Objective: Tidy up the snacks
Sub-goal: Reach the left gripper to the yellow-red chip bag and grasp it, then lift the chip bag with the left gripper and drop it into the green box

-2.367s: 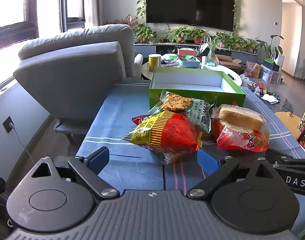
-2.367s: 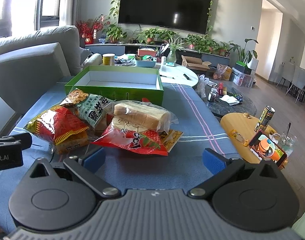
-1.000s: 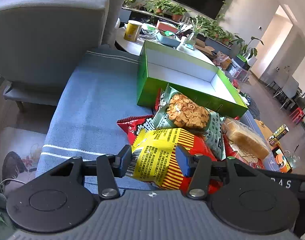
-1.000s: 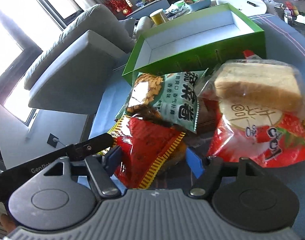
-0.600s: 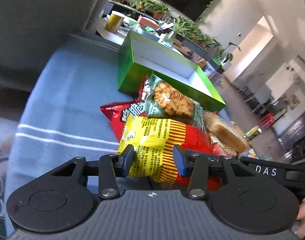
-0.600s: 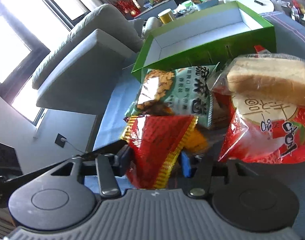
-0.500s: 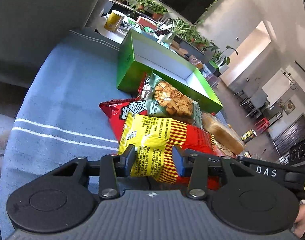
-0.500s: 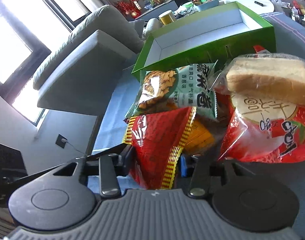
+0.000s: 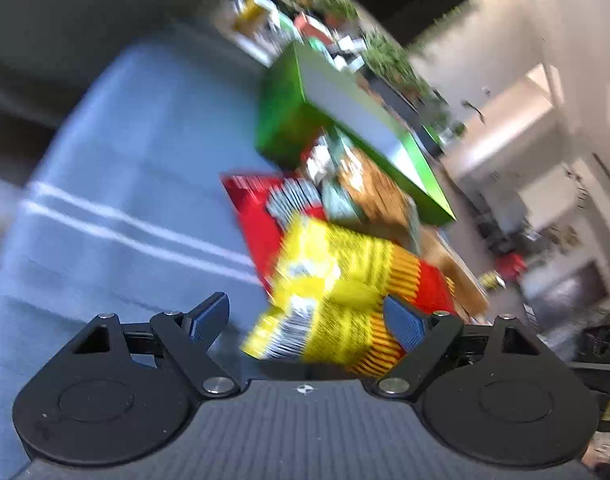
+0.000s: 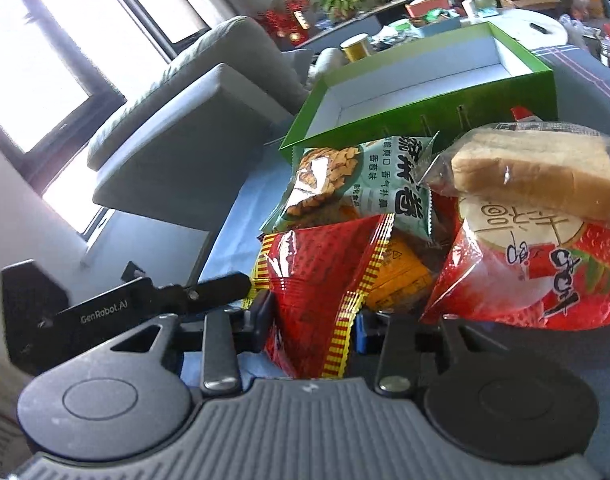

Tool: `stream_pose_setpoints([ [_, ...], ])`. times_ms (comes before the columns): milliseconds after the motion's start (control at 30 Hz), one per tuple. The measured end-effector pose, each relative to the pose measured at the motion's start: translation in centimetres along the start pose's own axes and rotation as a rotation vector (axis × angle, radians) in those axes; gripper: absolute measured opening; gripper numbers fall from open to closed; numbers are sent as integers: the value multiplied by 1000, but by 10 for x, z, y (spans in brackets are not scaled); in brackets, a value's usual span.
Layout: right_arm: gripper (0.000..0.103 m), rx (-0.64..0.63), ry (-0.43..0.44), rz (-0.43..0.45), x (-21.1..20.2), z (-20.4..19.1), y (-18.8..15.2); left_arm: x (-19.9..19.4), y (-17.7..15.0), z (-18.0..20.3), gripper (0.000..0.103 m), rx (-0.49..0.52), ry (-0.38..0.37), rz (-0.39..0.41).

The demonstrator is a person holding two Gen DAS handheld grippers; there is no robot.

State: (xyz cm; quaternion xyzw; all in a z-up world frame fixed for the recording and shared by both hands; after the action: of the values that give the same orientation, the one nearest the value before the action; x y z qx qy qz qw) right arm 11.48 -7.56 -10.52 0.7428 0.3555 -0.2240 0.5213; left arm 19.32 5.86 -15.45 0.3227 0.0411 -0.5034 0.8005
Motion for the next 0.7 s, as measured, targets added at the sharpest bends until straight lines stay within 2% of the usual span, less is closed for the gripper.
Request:
stream_pose_setpoints([
  [67, 82, -8, 23, 1, 2, 4, -1, 3, -1, 3, 81, 12, -7, 8],
  [100, 82, -8, 41, -2, 3, 7, -1, 5, -2, 5, 66, 12, -24, 2],
  [133, 82, 1, 57, -11, 5, 10, -2, 6, -4, 6, 62, -13, -72, -8],
  [200, 82, 17, 70, -17, 6, 13, -1, 6, -5, 5, 58, -31, -99, -3],
  [300, 82, 10, 73, -11, 4, 12, -1, 1, -8, 11, 54, 2, -91, 13],
  [700, 82, -18, 101, 46, -19, 1, 7, -10, -6, 43, 54, 95, -75, 85],
])
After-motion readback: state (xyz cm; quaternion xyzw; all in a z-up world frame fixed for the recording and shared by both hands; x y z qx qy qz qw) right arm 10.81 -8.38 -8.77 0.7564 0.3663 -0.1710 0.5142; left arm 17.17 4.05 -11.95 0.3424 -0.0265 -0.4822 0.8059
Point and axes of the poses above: each gripper's, at about its wrist camera, not at the fingertips, and x roughly the way its jaws point, z to its right, y to its top, the point moved 10 cm from there along x, roughly the way its jaws point, and after that the axes turned 14 degrees about -y, right-handed, at the moved point
